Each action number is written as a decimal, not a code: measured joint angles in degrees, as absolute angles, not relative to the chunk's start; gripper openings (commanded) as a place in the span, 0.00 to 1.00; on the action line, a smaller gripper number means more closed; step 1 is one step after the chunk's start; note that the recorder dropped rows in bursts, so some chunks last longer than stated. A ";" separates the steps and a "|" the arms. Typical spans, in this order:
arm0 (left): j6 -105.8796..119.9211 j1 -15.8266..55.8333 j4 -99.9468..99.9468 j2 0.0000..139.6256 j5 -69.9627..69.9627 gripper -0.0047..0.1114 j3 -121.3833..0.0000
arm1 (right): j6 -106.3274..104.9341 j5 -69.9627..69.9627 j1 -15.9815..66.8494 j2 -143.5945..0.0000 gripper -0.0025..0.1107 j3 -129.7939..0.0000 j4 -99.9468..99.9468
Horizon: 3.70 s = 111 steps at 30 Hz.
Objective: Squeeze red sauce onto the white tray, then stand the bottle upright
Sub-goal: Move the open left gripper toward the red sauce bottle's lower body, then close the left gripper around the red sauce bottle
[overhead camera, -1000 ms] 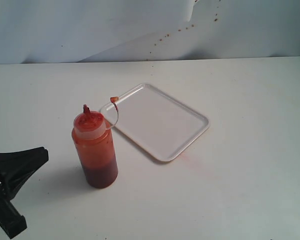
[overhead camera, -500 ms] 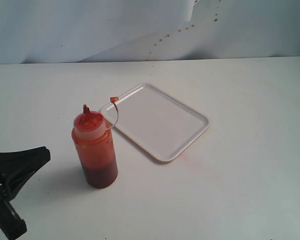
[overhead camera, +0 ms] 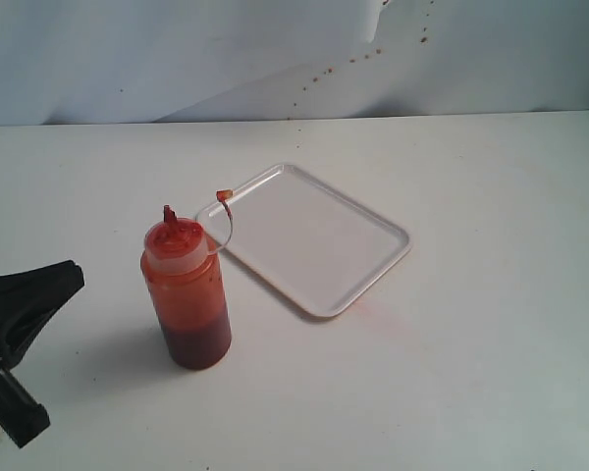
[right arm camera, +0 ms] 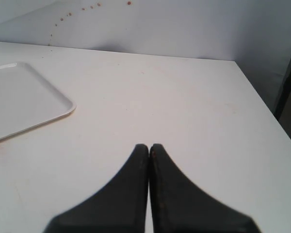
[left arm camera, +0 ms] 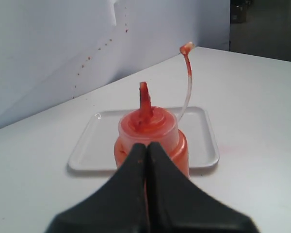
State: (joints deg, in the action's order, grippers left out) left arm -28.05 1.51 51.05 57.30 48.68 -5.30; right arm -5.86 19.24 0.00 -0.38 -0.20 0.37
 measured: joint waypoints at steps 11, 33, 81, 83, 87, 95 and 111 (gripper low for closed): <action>-27.41 1.51 55.18 65.87 47.49 0.04 -5.30 | -5.86 19.24 0.00 -0.38 0.02 -0.20 0.37; -13.33 1.51 51.30 93.28 54.87 0.44 -5.56 | -5.86 19.24 0.00 -0.38 0.02 -0.20 0.37; -12.24 1.51 50.09 93.41 56.80 0.94 -9.03 | -5.86 19.24 0.00 -0.38 0.02 -0.20 0.37; -12.24 1.51 50.89 93.41 56.58 0.94 -9.03 | -5.86 19.24 0.00 -0.38 0.02 -0.20 0.37; -12.24 1.51 51.29 93.41 56.58 0.94 -9.03 | -5.86 19.24 0.00 -0.38 0.02 -0.20 0.37; -12.12 1.51 51.33 93.41 56.58 0.94 -9.14 | -5.86 19.24 0.00 -0.38 0.02 -0.20 0.37; -0.36 1.51 51.33 112.49 62.39 0.94 -15.20 | -5.86 19.24 0.00 -0.38 0.02 -0.20 0.37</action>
State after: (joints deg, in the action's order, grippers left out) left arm -0.36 1.51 51.33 112.49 62.39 -15.20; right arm -5.86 19.24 0.00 -0.38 -0.20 0.37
